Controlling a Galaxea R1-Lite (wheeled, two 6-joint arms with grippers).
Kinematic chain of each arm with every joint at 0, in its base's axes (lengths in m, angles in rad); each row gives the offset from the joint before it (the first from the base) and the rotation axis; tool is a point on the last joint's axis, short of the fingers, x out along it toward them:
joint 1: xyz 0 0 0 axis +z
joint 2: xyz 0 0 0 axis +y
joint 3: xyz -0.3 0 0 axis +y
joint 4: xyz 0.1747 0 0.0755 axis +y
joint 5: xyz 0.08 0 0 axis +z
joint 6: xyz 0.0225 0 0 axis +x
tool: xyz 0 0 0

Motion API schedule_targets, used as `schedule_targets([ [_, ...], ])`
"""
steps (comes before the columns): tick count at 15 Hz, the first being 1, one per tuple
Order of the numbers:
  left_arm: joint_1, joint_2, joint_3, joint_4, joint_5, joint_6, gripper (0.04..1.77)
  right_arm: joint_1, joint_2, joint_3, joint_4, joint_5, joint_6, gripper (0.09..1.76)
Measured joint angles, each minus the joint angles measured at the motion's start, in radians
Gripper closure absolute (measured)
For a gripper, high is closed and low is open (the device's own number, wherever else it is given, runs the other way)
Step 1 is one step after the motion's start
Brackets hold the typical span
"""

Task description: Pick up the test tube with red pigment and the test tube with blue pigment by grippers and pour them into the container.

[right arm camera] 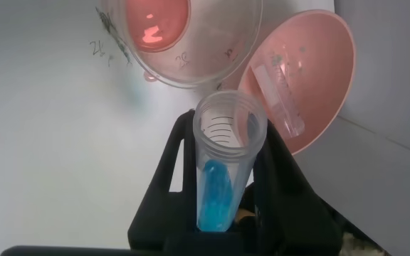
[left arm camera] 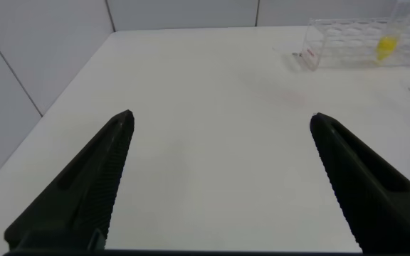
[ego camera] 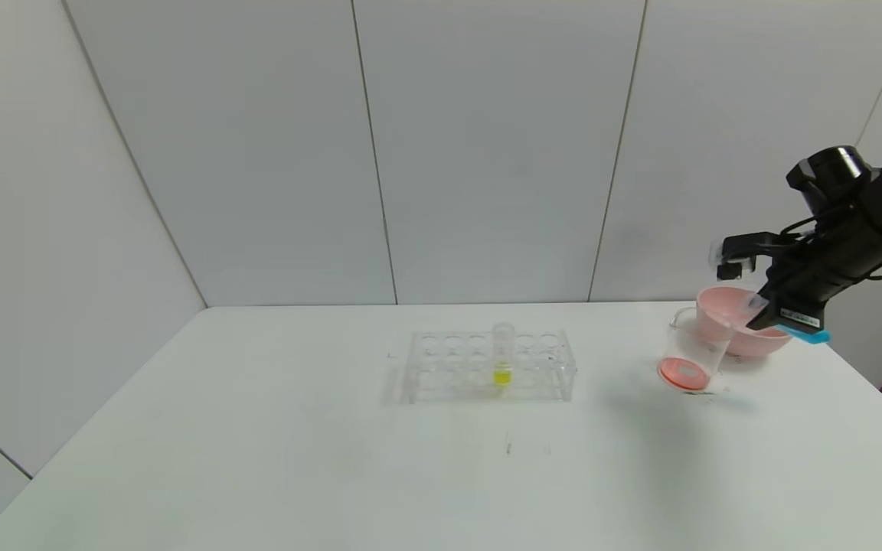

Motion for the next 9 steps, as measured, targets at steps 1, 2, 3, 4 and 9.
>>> schedule_targets([
  [1, 0.000, 0.000, 0.000, 0.000, 0.000, 0.000, 0.05, 0.005, 0.001, 0.000, -0.001, -0.015, -0.003, 1.33],
  [2, 0.000, 0.000, 0.000, 0.000, 0.000, 0.000, 0.05, 0.012, 0.003, 0.000, -0.005, -0.027, -0.005, 1.33],
  [3, 0.000, 0.000, 0.000, 0.000, 0.000, 0.000, 0.05, 0.019, 0.004, 0.000, -0.006, -0.040, -0.006, 1.33],
  [4, 0.000, 0.000, 0.000, 0.000, 0.000, 0.000, 0.05, 0.026, 0.005, -0.001, -0.008, -0.059, -0.010, 1.33],
  [9, 0.000, 0.000, 0.000, 0.000, 0.000, 0.000, 0.05, 0.051, 0.013, -0.001, -0.008, -0.134, -0.030, 1.33],
])
